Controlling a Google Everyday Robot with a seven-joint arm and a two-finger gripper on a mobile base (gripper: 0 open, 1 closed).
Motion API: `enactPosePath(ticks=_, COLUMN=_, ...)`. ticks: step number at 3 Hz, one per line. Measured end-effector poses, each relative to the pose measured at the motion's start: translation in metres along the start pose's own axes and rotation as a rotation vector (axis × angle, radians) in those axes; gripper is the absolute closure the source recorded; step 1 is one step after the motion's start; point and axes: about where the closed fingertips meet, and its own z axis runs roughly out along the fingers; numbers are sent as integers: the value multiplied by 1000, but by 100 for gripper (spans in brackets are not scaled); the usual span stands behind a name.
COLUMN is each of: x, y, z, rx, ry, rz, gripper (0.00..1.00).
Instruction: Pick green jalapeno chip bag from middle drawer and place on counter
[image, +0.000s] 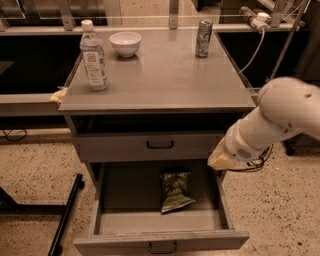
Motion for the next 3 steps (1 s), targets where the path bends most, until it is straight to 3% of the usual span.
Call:
enactPosePath(ticks=1, x=16, y=23, z=92, rx=-61, ry=-60, rz=46, gripper=100)
enactPosePath(ticks=2, x=13, y=25, z=167, rx=-79, ry=-216, rz=100, gripper=100)
enactPosePath(ticks=3, x=19, y=23, z=208, rx=-79, ry=-258, rz=144, gripper=100)
